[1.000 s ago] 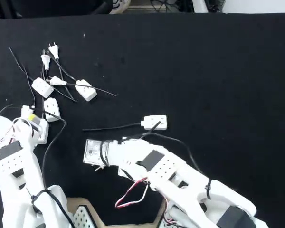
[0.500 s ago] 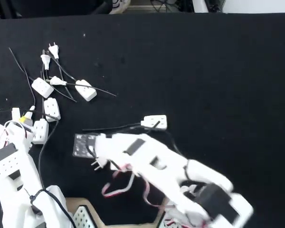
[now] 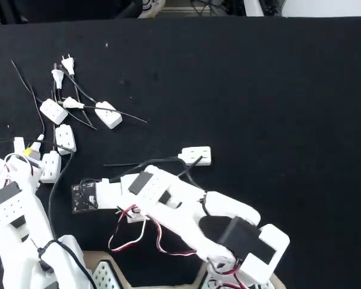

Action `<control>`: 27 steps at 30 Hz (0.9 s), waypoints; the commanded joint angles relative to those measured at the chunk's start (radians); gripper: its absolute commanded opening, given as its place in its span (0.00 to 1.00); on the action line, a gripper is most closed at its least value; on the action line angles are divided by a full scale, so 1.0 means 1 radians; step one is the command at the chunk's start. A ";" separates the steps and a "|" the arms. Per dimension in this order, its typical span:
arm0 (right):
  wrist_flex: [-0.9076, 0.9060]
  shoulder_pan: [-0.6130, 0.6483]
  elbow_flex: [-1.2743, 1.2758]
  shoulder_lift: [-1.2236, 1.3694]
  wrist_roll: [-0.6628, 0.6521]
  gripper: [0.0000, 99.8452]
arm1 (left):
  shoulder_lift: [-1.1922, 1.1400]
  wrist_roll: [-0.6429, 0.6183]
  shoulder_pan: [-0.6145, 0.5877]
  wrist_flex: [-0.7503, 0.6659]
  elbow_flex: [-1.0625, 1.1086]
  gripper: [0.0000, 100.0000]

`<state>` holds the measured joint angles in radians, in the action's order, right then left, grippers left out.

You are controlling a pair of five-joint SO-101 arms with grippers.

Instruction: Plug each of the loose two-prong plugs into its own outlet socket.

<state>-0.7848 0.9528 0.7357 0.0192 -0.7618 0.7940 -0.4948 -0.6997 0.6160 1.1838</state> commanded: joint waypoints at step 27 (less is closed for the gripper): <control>0.023 -0.239 0.084 -0.188 0.387 0.03 | -0.002 -0.005 -0.001 -0.017 -0.016 0.23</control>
<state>-0.7679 0.6859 0.8984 -0.2217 -0.3982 0.7940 -0.4948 -0.6997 0.6160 1.1838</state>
